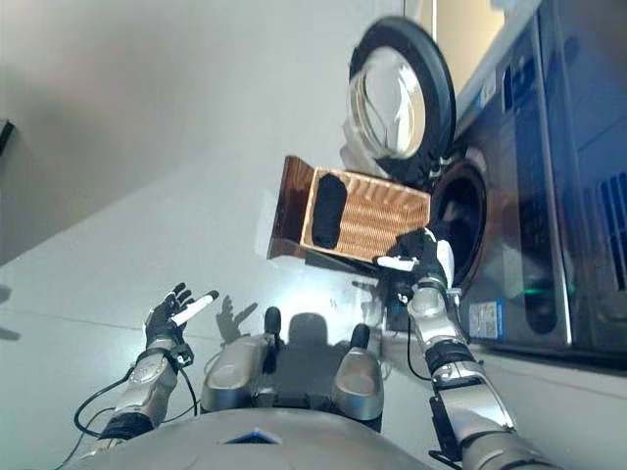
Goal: Pick up the clothes and place them into the washing machine
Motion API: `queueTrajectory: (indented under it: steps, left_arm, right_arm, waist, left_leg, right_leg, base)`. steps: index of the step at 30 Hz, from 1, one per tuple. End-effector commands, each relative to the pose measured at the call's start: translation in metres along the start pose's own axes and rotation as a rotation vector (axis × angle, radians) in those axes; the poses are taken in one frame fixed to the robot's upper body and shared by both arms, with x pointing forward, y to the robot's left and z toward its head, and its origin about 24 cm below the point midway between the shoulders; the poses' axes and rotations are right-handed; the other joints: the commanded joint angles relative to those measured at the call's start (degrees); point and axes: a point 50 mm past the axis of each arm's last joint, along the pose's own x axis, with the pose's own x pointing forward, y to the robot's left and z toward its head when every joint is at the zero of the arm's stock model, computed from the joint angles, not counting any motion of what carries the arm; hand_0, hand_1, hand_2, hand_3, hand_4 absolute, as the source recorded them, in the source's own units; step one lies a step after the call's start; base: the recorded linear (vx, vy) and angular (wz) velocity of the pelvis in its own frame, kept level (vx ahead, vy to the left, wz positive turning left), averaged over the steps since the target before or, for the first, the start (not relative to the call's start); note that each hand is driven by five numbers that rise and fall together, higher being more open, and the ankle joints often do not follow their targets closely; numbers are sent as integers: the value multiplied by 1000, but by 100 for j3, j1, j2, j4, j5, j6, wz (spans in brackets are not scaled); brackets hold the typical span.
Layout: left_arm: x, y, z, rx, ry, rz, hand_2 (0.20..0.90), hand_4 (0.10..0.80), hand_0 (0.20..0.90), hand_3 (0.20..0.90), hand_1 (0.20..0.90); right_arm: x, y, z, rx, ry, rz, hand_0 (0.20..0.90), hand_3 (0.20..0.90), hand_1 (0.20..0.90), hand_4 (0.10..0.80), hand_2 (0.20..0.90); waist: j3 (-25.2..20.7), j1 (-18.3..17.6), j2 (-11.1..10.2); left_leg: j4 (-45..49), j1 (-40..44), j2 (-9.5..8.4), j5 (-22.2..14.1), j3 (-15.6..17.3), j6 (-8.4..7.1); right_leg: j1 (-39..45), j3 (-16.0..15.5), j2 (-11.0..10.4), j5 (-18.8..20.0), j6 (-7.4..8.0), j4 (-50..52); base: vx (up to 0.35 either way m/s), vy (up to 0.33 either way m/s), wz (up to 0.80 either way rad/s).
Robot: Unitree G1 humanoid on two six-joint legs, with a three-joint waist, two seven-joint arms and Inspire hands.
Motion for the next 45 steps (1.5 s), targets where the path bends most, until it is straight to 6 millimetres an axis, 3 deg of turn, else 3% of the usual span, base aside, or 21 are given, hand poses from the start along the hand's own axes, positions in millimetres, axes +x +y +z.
queueTrajectory:
  steps: [1,7,12,14,16,18,22,26,29,34,38,41,43,45]
  left_arm:
    - [1,23,10,65,-58,54,900,800,900,900,900]
    - [-2,39,9,106,-51,77,900,800,900,900,900]
    - [-6,53,4,131,-29,108,900,800,900,900,900]
    - [-7,55,4,142,-27,106,900,800,900,900,900]
    - [-6,57,6,145,-32,109,900,800,900,900,900]
    - [-5,56,6,141,-31,110,900,800,900,900,900]
    - [-3,48,12,132,-55,98,900,800,900,900,900]
    - [-2,38,11,112,-57,73,900,800,900,900,900]
    - [-2,28,6,108,-37,50,900,800,900,900,900]
    - [6,10,8,92,-29,28,900,800,900,900,900]
    - [10,-5,12,84,-34,-9,900,800,900,900,900]
    - [9,-13,11,98,-30,-25,900,800,900,900,900]
    - [11,-15,11,102,-29,-31,900,800,900,900,900]
    - [10,-16,10,100,-24,-38,900,800,900,900,900]
  right_arm:
    - [6,-15,16,81,-72,-60,900,900,900,800,900]
    - [0,-9,-5,85,-1,-23,900,900,900,800,900]
    - [-2,-10,-13,67,25,-13,900,900,900,800,900]
    - [-3,-11,-19,78,44,-14,900,900,900,800,900]
    - [-3,-14,-22,86,50,-17,900,900,900,800,900]
    - [-4,-18,-25,85,56,-27,900,900,900,800,900]
    - [-5,-22,-33,68,79,-36,900,900,900,800,900]
    - [-12,-25,-49,54,121,-38,900,900,900,800,900]
    - [-23,-22,-70,46,179,-24,900,900,900,800,900]
    - [-21,-21,-63,55,147,-41,900,900,900,800,900]
    - [-17,-25,-56,10,118,-52,900,900,900,800,900]
    - [-15,-25,-49,-9,84,-51,900,900,900,800,900]
    - [-15,-23,-51,-9,90,-44,900,900,900,800,900]
    - [-18,-24,-57,0,105,-48,900,900,900,800,900]
  waist:
    - [-388,161,-97]
    - [-567,232,-335]
    - [-617,213,-291]
    - [-606,154,-229]
    - [-615,52,-185]
    - [-629,-37,-148]
    - [-504,-247,-158]
    - [-491,-430,-203]
    - [-600,-487,-250]
    - [-625,-625,-132]
    - [-712,-695,-22]
    - [-744,-711,20]
    - [-744,-729,5]
    - [-679,-709,-92]
  left_leg:
    - [5,160,58,-436,12,-255]
    - [45,304,-224,-688,45,-29]
    - [-52,606,-368,-814,121,181]
    - [-105,716,-337,-814,132,217]
    - [-217,847,-337,-805,101,238]
    - [-373,1033,-373,-836,167,229]
    - [-374,1312,-472,-991,29,191]
    - [-439,1545,-463,-1102,-64,128]
    - [-388,1560,-352,-1268,-173,47]
    - [-252,1528,-49,-1243,-311,-160]
    - [-286,1397,114,-1119,-288,-320]
    - [-179,1400,259,-1085,-281,-406]
    - [168,1342,373,-959,-309,-478]
    - [1296,938,417,-526,-377,-511]
  right_leg:
    - [-86,-71,-214,76,232,164]
    - [5,61,-456,704,440,264]
    - [-146,259,-513,1036,376,853]
    - [-338,343,-357,936,304,1178]
    - [-556,526,-8,662,202,1086]
    - [-764,452,146,578,161,675]
    - [-1166,582,259,994,267,-168]
    - [-1325,603,500,1084,316,-313]
    - [-1214,600,618,730,117,-53]
    - [-1099,434,794,434,-40,181]
    - [-1003,267,810,343,-87,3]
    - [-909,316,945,215,-185,2]
    - [-804,366,1067,85,-293,37]
    - [-505,495,1214,-45,-506,18]
  base:
    - [89,133,10]
    - [75,149,-2]
    - [73,186,-1]
    - [78,143,-8]
    - [97,92,-4]
    - [116,54,17]
    - [144,-28,-3]
    - [172,-96,29]
    - [156,-197,51]
    - [128,-195,33]
    - [64,-159,52]
    - [108,-165,27]
    - [107,-202,6]
    - [82,-210,7]
